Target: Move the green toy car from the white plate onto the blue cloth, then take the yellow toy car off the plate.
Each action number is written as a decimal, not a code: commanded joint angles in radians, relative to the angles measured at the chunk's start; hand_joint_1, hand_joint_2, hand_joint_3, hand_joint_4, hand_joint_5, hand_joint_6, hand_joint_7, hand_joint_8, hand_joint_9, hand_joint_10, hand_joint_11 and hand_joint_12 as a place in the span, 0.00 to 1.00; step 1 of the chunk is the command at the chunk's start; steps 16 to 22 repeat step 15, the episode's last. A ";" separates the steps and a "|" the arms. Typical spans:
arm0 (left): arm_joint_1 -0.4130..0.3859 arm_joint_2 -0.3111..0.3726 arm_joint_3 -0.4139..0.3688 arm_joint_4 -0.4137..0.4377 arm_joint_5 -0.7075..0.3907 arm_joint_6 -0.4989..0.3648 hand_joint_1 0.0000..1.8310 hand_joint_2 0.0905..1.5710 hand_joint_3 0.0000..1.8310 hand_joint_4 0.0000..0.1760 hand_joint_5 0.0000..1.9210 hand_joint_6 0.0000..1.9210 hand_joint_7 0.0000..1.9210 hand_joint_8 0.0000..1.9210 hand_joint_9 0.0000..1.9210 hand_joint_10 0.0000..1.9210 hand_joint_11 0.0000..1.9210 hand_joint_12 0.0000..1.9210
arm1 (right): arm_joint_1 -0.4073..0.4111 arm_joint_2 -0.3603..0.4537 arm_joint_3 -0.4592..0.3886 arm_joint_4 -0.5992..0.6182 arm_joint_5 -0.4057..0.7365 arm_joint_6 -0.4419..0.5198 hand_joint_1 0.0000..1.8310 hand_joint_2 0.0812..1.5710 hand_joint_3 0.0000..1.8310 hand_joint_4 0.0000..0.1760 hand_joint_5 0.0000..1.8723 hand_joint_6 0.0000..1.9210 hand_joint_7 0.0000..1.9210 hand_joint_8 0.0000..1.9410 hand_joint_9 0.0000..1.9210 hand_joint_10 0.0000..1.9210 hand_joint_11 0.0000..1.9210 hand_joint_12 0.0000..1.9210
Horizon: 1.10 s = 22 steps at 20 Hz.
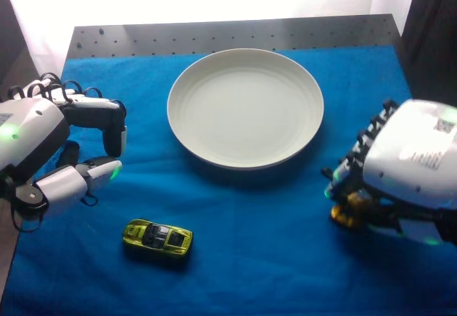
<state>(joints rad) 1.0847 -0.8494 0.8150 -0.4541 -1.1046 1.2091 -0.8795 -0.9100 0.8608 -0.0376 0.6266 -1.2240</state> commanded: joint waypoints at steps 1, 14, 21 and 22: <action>-0.004 0.007 -0.001 0.021 -0.122 -0.003 0.46 0.81 0.00 1.00 0.34 0.76 0.27 0.34 0.16 0.55 0.01 0.91 | -0.001 -0.007 -0.005 0.008 0.114 0.002 0.70 0.67 0.00 0.00 0.61 0.27 0.54 0.61 0.59 0.66 0.55 0.81; 0.000 0.006 -0.004 0.013 -0.133 -0.004 0.46 0.81 0.00 1.00 0.34 0.76 0.26 0.36 0.16 0.52 0.00 0.88 | -0.021 -0.002 -0.016 0.041 0.146 0.002 0.52 0.53 0.00 0.00 0.38 0.15 0.33 0.25 0.24 0.49 0.13 0.81; 0.000 0.006 -0.004 0.013 -0.137 -0.004 0.46 0.81 0.00 1.00 0.34 0.77 0.26 0.36 0.16 0.53 0.00 0.89 | -0.021 0.013 -0.023 0.048 0.173 0.002 0.50 0.53 0.00 0.00 0.37 0.17 0.34 0.31 0.24 0.56 0.15 0.83; 0.000 0.006 -0.004 0.013 -0.137 -0.004 0.46 0.81 0.00 1.00 0.34 0.77 0.26 0.36 0.16 0.53 0.00 0.89 | -0.021 0.013 -0.023 0.048 0.173 0.002 0.50 0.53 0.00 0.00 0.37 0.17 0.34 0.31 0.24 0.56 0.15 0.83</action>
